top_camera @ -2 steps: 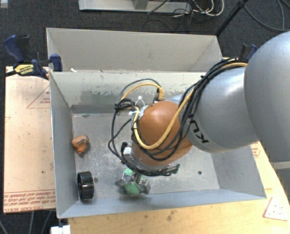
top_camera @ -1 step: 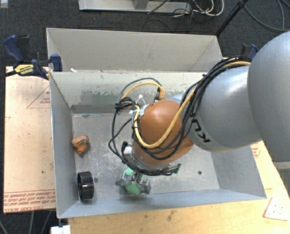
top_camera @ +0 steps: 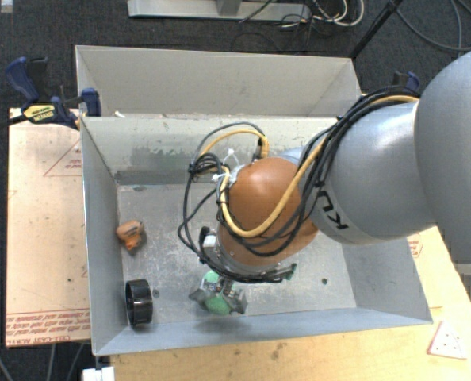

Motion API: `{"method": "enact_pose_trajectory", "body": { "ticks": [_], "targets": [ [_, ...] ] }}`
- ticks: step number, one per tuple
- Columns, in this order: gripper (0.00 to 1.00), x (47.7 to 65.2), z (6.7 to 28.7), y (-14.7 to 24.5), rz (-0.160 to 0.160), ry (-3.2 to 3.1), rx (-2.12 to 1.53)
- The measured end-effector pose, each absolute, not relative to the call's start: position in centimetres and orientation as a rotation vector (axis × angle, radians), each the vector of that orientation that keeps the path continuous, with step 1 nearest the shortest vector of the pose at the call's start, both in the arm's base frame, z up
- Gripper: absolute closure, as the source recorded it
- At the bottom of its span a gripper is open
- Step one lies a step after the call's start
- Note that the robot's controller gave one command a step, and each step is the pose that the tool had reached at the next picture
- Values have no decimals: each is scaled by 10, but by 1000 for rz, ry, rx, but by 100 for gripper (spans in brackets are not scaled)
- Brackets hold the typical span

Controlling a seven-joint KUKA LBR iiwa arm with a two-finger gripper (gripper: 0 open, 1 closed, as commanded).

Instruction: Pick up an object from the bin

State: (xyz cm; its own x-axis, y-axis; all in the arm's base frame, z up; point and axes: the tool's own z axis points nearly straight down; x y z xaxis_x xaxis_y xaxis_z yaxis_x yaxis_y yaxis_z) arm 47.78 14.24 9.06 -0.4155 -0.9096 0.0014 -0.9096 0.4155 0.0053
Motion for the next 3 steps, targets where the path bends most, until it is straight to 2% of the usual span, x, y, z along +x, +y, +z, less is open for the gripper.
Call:
{"method": "enact_pose_trajectory", "body": {
  "ticks": [3],
  "targets": [
    [100, 478, 139, 143, -3, -2645, 1696]
  ]
}}
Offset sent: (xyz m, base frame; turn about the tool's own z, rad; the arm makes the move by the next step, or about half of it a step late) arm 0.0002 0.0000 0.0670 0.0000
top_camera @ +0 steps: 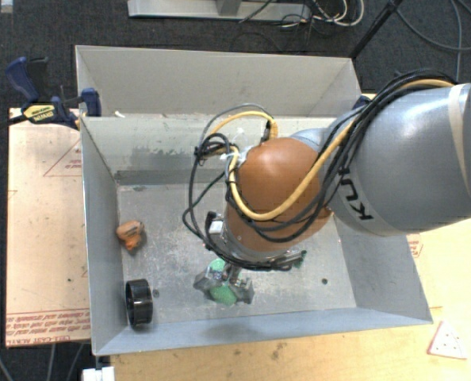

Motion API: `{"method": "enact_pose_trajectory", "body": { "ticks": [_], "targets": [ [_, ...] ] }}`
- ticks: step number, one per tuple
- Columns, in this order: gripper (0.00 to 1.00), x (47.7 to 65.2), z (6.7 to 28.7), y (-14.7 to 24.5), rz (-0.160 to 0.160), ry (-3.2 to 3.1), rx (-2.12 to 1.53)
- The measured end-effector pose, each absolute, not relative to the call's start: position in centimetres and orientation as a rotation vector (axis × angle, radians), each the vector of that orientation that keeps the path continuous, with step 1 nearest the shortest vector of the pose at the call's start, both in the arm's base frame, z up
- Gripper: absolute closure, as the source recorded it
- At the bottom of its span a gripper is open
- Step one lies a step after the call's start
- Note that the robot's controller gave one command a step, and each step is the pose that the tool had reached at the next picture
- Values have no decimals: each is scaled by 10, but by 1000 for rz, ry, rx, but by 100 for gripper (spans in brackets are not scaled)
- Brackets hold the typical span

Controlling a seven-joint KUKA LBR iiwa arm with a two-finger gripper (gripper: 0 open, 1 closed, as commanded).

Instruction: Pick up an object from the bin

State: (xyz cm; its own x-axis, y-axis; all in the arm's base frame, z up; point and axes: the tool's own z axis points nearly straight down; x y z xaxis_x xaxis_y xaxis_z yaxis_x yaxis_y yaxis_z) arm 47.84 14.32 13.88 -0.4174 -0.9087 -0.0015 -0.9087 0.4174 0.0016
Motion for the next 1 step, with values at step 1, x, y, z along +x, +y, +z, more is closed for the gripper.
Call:
{"method": "enact_pose_trajectory", "body": {
  "ticks": [1],
  "targets": [
    [100, 478, 155, 143, 5, 2647, -1696]
  ]
}}
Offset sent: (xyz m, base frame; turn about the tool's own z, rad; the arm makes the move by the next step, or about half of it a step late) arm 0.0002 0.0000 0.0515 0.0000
